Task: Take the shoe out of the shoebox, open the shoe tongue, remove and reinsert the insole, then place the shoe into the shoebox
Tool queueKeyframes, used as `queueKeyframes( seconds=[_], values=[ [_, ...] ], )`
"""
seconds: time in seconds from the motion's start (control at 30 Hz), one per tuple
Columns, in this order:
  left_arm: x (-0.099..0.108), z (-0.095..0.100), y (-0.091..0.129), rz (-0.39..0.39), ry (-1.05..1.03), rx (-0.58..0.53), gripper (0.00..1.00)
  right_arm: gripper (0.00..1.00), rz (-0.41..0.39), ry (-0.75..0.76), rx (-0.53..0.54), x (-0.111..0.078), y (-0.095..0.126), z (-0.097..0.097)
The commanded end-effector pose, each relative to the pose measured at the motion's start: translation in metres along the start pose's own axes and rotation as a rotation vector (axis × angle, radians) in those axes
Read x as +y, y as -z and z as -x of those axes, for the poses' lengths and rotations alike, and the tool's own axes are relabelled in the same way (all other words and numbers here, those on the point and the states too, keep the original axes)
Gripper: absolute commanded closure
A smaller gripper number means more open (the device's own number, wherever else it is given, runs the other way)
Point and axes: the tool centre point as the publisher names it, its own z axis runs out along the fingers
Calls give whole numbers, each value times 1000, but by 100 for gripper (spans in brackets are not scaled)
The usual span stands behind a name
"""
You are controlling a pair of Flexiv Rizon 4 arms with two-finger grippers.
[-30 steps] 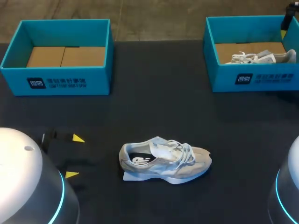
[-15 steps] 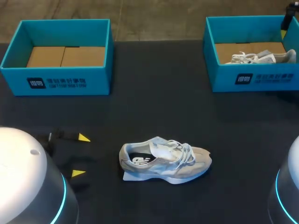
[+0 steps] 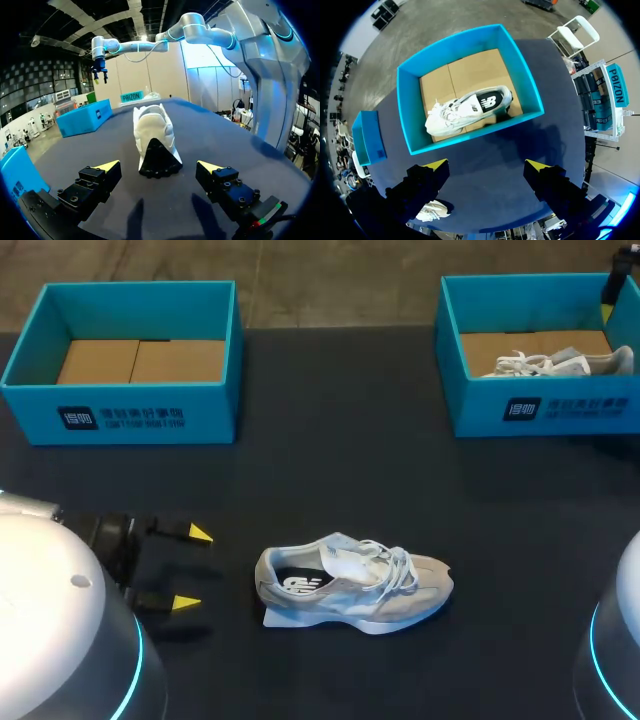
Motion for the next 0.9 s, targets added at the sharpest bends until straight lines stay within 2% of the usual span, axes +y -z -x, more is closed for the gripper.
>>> queueKeyframes(
  seconds=[0.03,0.53,0.6,0.9],
  values=[
    [2,1,-1,-1,0,2,0,0,0,-1,-1,0,0,0],
    [3,0,-2,-4,-3,12,0,0,0,-1,-1,0,0,0],
    [5,1,-5,4,25,-22,0,0,0,-1,-1,0,0,0],
    [6,8,-11,-24,98,-33,0,0,0,-1,-1,0,0,0]
  ],
)
